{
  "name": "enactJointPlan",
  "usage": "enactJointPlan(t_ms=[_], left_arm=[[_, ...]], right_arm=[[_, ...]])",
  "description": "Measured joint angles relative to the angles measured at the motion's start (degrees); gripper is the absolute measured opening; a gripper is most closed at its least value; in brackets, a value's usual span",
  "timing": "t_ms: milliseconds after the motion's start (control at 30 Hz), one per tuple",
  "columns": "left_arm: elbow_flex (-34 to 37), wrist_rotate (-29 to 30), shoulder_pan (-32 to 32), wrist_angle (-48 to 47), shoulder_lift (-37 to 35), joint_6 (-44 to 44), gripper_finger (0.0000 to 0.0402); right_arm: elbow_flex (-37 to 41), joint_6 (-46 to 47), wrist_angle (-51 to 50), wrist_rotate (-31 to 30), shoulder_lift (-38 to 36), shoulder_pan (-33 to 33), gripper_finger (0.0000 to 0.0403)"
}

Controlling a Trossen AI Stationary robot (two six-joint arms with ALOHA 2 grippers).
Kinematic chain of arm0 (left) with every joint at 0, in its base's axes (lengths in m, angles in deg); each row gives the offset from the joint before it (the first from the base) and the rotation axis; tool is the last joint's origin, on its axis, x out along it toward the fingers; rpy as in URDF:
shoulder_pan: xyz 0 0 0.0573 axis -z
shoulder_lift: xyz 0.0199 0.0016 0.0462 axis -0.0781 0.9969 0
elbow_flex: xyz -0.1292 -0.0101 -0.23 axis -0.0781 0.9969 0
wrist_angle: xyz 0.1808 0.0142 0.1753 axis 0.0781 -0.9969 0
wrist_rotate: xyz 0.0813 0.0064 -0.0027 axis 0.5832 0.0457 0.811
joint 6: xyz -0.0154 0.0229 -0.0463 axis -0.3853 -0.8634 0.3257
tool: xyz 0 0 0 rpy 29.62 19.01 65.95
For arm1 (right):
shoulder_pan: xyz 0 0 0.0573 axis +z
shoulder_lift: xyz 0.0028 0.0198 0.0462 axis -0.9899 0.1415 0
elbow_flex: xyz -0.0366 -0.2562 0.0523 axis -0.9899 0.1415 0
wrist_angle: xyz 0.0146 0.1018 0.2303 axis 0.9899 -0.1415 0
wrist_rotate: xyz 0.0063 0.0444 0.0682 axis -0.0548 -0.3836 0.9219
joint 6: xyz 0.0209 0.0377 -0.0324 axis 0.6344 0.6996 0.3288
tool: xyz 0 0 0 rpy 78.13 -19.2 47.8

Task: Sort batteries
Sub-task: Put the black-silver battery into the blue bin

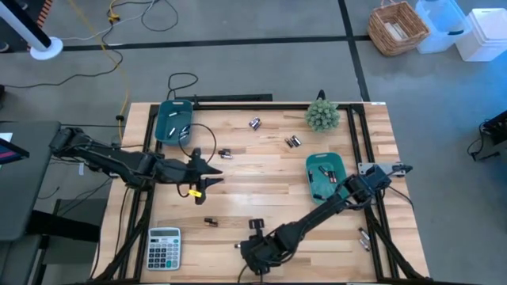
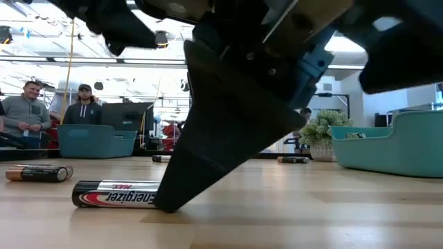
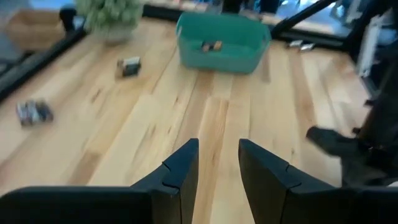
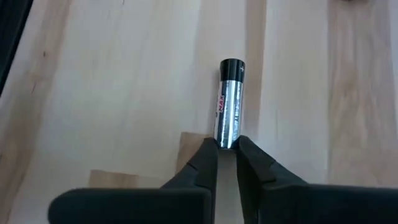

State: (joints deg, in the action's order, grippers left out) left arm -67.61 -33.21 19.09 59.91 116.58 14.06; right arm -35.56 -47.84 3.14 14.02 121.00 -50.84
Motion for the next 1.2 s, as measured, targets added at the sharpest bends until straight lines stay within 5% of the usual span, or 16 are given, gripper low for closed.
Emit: enactJointPlan(t_ms=[567, 867, 1200], left_arm=[[3.86, 0.5, -0.37, -3.21, 0.18, 4.32, 0.0107], [3.82, 3.56, -0.38, -9.41, 0.28, 4.47, 0.0107], [3.82, 8.54, -2.11, -17.74, 8.77, 19.65, 0.0115]], right_arm=[[0.0, -3.53, 0.13, -0.85, 0.02, -3.22, 0.0007], [0.02, -10.49, 0.05, -4.73, -0.04, -7.0, 0.0094], [0.04, -14.33, 0.23, -6.44, -3.9, -12.09, 0.0181]])
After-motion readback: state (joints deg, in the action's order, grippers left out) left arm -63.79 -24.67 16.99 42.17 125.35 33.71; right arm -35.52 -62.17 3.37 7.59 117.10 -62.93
